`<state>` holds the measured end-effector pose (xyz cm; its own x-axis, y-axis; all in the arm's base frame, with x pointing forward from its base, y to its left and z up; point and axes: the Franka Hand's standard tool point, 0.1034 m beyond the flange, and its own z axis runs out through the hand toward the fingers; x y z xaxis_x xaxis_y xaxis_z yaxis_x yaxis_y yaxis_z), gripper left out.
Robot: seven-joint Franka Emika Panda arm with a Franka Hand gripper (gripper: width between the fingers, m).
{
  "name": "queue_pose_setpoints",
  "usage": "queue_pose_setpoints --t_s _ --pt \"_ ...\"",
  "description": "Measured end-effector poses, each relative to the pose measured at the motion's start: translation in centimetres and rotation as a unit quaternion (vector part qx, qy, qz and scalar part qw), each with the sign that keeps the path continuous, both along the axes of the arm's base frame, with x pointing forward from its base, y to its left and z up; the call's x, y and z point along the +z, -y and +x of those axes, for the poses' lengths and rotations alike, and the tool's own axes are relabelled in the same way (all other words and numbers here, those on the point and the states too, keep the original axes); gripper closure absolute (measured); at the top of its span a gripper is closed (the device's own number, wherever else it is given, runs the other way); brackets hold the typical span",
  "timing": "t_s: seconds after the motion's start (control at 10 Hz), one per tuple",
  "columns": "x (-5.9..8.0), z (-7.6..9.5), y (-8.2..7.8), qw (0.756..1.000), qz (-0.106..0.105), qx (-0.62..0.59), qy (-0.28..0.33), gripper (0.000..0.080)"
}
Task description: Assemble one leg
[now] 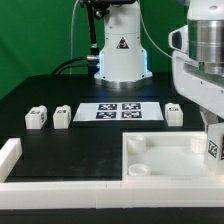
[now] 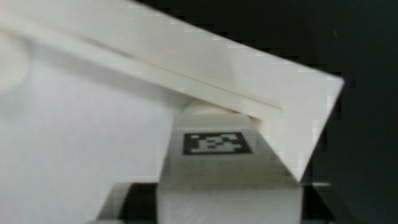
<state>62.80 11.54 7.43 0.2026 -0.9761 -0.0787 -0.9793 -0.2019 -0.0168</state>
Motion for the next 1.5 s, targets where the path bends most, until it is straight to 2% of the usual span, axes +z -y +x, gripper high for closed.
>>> queue_pose_setpoints --t_s 0.3,0.6,0.7,0.8,1.0,1.3,1.5 --pt "-0.23 -0.01 -0.04 0.983 0.009 -0.184 -0.013 0.0505" --pt "-0.23 0.01 -0.03 0.970 0.011 -0.240 -0.018 0.0505" --pt "-0.25 -0.01 -0.04 0.973 0.010 -0.229 -0.017 0.0432" --pt "-0.37 -0.17 -0.19 0.980 0.010 -0.198 -0.016 0.0432" --pt "-0.57 -0.62 -0.85 0.998 0.003 -0.062 -0.010 0.0183" --pt "-0.56 -0.55 -0.70 0.995 0.003 0.098 0.005 0.0151" --pt "-0.55 -0.49 -0.67 0.974 0.003 0.225 0.017 0.0150"
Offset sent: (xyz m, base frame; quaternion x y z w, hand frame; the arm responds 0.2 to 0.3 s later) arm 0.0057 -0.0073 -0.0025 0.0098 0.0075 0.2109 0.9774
